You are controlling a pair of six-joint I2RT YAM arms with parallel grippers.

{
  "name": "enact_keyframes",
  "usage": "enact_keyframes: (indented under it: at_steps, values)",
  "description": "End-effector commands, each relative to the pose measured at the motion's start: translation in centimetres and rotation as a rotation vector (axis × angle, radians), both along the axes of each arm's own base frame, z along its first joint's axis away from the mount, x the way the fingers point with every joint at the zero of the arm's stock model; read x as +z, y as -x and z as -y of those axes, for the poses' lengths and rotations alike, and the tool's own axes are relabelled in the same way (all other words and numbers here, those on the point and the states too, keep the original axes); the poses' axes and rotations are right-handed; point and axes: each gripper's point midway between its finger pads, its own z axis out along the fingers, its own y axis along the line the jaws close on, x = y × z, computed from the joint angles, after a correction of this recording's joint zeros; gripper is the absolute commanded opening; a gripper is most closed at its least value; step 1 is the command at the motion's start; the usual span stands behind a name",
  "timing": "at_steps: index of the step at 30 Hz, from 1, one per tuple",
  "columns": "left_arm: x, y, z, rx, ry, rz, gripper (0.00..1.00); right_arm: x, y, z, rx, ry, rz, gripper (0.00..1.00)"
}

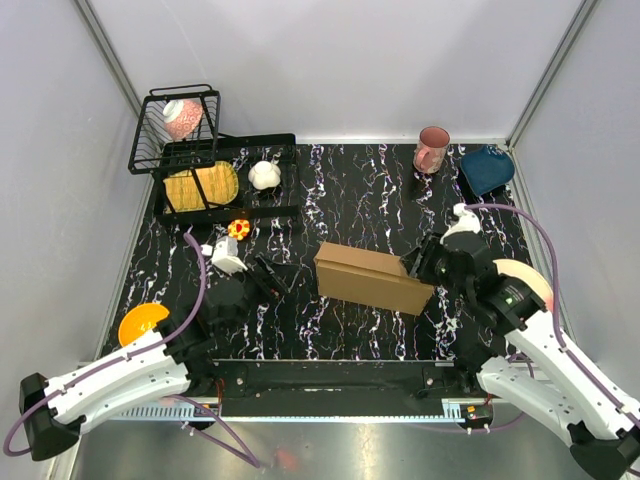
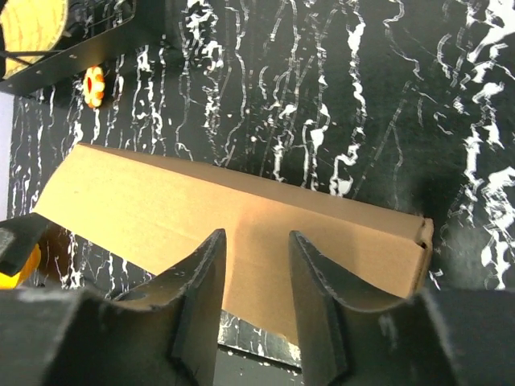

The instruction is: Fold the paper box

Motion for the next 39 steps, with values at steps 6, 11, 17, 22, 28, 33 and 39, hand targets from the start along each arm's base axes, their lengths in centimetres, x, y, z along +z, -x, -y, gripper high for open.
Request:
enact_keyframes:
  at_steps: [6, 11, 17, 22, 28, 33, 39]
  values:
    - [7.0, -1.6, -0.9, 0.052, -0.025, 0.174, 0.86, 2.1, 2.7, 3.2, -0.099, -0.125, 0.111, 0.01]
    - [9.6, -2.3, 0.1, 0.021, -0.032, 0.225, 0.91, 0.3, 3.3, 3.0, -0.131, -0.205, 0.075, 0.0]
    - [13.6, -3.1, 2.7, -0.068, 0.007, 0.355, 0.92, 2.4, 3.8, 2.3, -0.112, -0.387, 0.168, 0.0]
    - [14.2, -4.9, 5.4, -0.119, -0.093, 0.37, 0.9, 3.9, 3.7, 2.1, -0.105, -0.478, 0.231, 0.0]
    - [9.8, -5.2, 8.1, -0.21, -0.133, 0.299, 0.87, 2.1, 3.4, 2.1, -0.132, -0.476, 0.193, 0.0]
    - [6.0, -4.7, 8.5, -0.236, -0.116, 0.239, 0.86, -2.9, 3.7, 2.3, -0.201, -0.492, 0.075, 0.0]
    - [2.3, -4.2, 8.6, -0.261, -0.145, 0.175, 0.85, -6.4, 4.3, 2.6, -0.27, -0.552, -0.02, 0.0]
